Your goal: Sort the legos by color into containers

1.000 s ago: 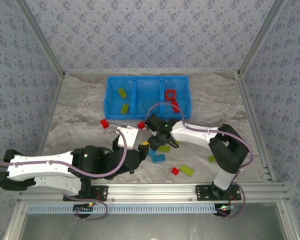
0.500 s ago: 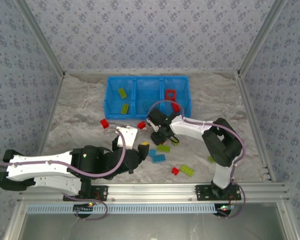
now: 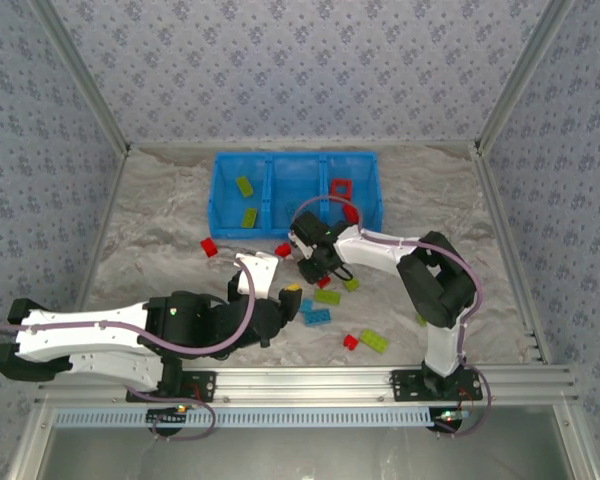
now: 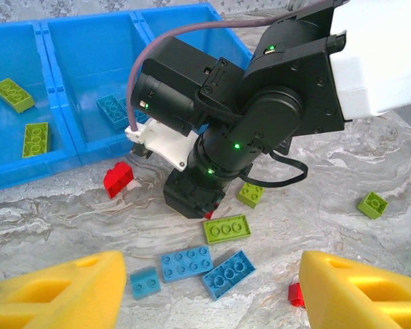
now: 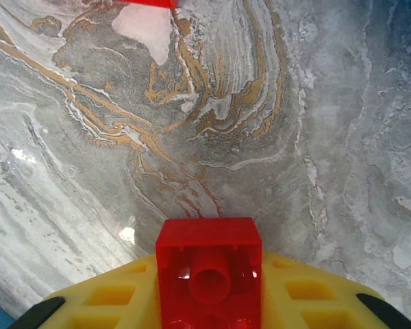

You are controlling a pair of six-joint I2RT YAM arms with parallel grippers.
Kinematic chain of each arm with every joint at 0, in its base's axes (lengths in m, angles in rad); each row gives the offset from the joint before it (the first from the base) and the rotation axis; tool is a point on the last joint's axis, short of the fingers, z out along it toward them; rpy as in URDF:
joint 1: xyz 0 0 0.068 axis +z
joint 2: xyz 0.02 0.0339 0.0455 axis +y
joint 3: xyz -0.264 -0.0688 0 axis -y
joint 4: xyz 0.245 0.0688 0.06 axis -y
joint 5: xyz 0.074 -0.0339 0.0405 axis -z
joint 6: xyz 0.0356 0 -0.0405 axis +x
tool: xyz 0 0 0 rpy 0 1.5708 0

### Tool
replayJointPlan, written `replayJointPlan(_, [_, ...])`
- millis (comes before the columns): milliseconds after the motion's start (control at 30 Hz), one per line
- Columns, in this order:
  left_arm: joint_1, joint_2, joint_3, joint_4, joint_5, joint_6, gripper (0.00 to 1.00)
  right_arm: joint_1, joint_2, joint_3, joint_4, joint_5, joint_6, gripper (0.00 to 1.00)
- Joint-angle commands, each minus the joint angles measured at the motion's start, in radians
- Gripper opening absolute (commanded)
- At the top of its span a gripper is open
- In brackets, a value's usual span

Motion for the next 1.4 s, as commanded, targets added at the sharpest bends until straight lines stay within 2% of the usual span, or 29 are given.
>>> replayJointPlan(0, [-0.008,0.012,0.014,0.013,-0.006,0.008,0.68,-0.007,0.030,0.022,-0.026,0.004,-0.006,0.30])
replayJointPlan(167, [-0.005,0.024,0.022,0.015,-0.007,0.014,0.68,-0.007,-0.025,0.013,-0.029,0.026,0.003,0.23])
replayJointPlan(433, [-0.003,0.060,0.052,0.034,0.003,0.044,0.68,-0.035,-0.237,-0.004,-0.089,0.068,0.030,0.22])
replayJointPlan(633, [0.017,0.171,0.169,0.093,0.037,0.134,0.68,-0.172,-0.341,0.035,-0.145,0.084,0.066,0.25])
replayJointPlan(733, [0.082,0.227,0.232,0.099,0.100,0.135,0.69,-0.250,-0.301,0.090,-0.138,0.076,0.079,0.25])
replayJointPlan(900, [0.257,0.251,0.250,0.169,0.297,0.120,0.69,-0.333,-0.131,0.257,-0.143,0.105,0.108,0.24])
replayJointPlan(1000, [0.308,0.263,0.266,0.199,0.343,0.141,0.69,-0.376,-0.025,0.339,-0.129,0.017,0.142,0.24])
replayJointPlan(1167, [0.326,0.303,0.295,0.200,0.368,0.150,0.69,-0.404,0.100,0.418,-0.100,-0.147,0.164,0.24])
replayJointPlan(1367, [0.319,0.334,0.308,0.200,0.372,0.134,0.68,-0.430,0.178,0.451,-0.101,-0.227,0.184,0.30])
